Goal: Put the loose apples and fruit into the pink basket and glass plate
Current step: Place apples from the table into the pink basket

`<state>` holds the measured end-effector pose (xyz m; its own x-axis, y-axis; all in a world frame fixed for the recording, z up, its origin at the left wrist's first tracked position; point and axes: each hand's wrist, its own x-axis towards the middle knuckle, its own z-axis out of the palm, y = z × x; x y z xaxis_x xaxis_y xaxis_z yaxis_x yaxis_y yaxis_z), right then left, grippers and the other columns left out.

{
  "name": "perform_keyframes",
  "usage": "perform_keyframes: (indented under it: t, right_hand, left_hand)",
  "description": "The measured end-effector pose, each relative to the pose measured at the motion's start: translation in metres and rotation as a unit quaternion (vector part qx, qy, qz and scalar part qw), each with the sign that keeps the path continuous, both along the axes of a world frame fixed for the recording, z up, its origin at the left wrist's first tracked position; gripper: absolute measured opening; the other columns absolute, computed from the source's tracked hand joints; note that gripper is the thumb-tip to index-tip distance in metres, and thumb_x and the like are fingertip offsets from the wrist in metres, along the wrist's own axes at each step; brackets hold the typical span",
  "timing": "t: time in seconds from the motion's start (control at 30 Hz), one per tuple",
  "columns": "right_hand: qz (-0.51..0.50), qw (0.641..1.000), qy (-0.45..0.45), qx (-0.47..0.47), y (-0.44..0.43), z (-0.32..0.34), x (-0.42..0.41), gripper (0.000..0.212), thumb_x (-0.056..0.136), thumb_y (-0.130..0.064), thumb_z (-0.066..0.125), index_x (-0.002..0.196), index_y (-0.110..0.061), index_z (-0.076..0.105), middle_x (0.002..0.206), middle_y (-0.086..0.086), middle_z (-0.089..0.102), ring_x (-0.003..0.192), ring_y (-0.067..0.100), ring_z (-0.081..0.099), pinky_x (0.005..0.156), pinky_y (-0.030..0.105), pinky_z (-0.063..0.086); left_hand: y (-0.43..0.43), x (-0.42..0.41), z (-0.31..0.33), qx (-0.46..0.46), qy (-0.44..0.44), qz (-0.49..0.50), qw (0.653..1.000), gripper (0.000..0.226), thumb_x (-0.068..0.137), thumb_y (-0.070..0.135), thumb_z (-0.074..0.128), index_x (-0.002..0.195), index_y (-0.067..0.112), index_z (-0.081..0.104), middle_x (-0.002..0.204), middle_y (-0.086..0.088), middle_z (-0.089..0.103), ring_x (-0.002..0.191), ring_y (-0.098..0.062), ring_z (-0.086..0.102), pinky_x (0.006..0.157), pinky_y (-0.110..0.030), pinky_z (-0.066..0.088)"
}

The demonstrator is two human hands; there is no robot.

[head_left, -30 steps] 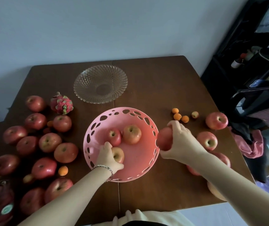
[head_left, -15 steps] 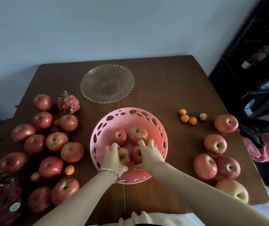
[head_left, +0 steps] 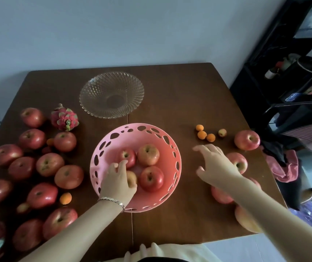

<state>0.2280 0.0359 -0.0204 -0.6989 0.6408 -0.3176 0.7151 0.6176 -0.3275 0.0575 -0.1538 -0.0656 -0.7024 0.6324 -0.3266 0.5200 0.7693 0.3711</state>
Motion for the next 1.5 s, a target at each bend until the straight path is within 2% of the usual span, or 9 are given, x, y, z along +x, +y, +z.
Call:
perform_keyframes:
  t: [0.1,0.2,0.43,0.53,0.67,0.83,0.97,1.17,1.5]
  right_hand:
    - [0.049,0.971,-0.232,-0.031,0.014,-0.025,0.039,0.085,0.077,-0.026,0.066,0.146,-0.030,0.016,0.139,0.011,0.030,0.131,0.027,0.029,0.098,0.032,0.039]
    - [0.130,0.945,-0.300,0.001,0.013,-0.048,0.057,0.093,0.072,-0.021,0.071,0.146,-0.030,0.015,0.137,0.012,0.029,0.129,0.027,0.030,0.101,0.032,0.038]
    - [-0.029,0.996,-0.034,-0.072,0.008,-0.030,0.049,0.094,0.059,-0.036,0.078,0.137,-0.032,0.026,0.120,0.000,0.037,0.110,0.019,0.043,0.082,0.026,0.044]
    - [-0.060,0.991,0.078,-0.092,0.001,-0.001,0.027,0.098,0.056,-0.042,0.082,0.136,-0.032,0.026,0.118,-0.002,0.039,0.110,0.016,0.044,0.087,0.026,0.045]
    - [-0.019,0.986,0.134,-0.099,-0.009,0.018,0.015,0.105,0.058,-0.036,0.084,0.142,-0.029,0.021,0.125,0.000,0.038,0.118,0.017,0.042,0.095,0.025,0.041]
    - [0.094,0.982,0.045,-0.156,0.031,0.014,0.027,0.094,0.069,-0.019,0.079,0.143,-0.031,0.023,0.136,-0.005,0.037,0.118,0.011,0.046,0.095,0.017,0.042]
    - [-0.080,0.993,-0.084,0.016,0.082,-0.030,0.041,0.079,0.076,-0.035,0.071,0.142,-0.031,0.028,0.146,0.008,0.027,0.130,0.031,0.031,0.103,0.040,0.035]
    - [-0.172,0.966,-0.193,-0.007,0.081,-0.077,0.052,0.069,0.082,-0.031,0.067,0.140,-0.032,0.030,0.137,0.011,0.027,0.120,0.038,0.037,0.087,0.042,0.049]
    - [-0.088,0.984,0.144,-0.055,0.023,0.014,-0.013,0.075,0.062,-0.044,0.078,0.124,-0.026,0.041,0.111,-0.007,0.046,0.099,0.015,0.051,0.083,0.031,0.049]
  left_hand:
    - [0.005,0.005,0.018,0.117,-0.013,-0.009,0.993,0.063,0.078,0.012,0.066,0.135,0.015,0.039,0.136,-0.012,0.035,0.122,-0.029,0.044,0.103,-0.033,0.037]
    - [0.014,0.014,0.032,0.178,-0.028,-0.034,0.983,0.055,0.077,0.008,0.067,0.127,0.015,0.046,0.131,-0.007,0.039,0.122,-0.024,0.044,0.105,-0.033,0.038]
    - [0.050,0.046,0.051,0.188,-0.224,-0.022,0.956,0.041,0.077,0.026,0.071,0.112,0.034,0.051,0.114,0.006,0.057,0.097,-0.010,0.063,0.079,-0.020,0.054]
    - [0.076,0.068,0.054,0.167,-0.391,0.011,0.905,0.038,0.068,0.045,0.073,0.097,0.049,0.048,0.113,0.003,0.057,0.095,-0.017,0.067,0.081,-0.035,0.058]
    - [0.100,0.082,0.053,0.206,-0.513,0.099,0.827,0.041,0.074,0.027,0.074,0.102,0.045,0.050,0.109,0.008,0.052,0.105,-0.023,0.059,0.075,-0.042,0.059]
    - [0.098,0.068,0.050,0.164,-0.485,0.121,0.851,0.036,0.075,0.025,0.074,0.101,0.037,0.052,0.105,-0.003,0.058,0.070,-0.029,0.067,0.051,-0.027,0.053]
    - [0.091,0.063,0.052,0.154,-0.487,0.156,0.845,0.030,0.078,0.033,0.068,0.104,0.038,0.054,0.104,-0.011,0.063,0.060,-0.030,0.066,0.042,-0.020,0.041]
    - [0.066,0.039,0.057,0.185,-0.530,0.210,0.801,0.033,0.077,0.033,0.066,0.106,0.042,0.052,0.103,-0.011,0.060,0.061,-0.030,0.064,0.046,-0.020,0.032]
    - [-0.003,-0.010,0.042,0.087,-0.302,0.135,0.940,0.048,0.074,0.035,0.072,0.109,0.029,0.039,0.095,0.002,0.059,0.063,-0.012,0.067,0.057,-0.023,0.044]
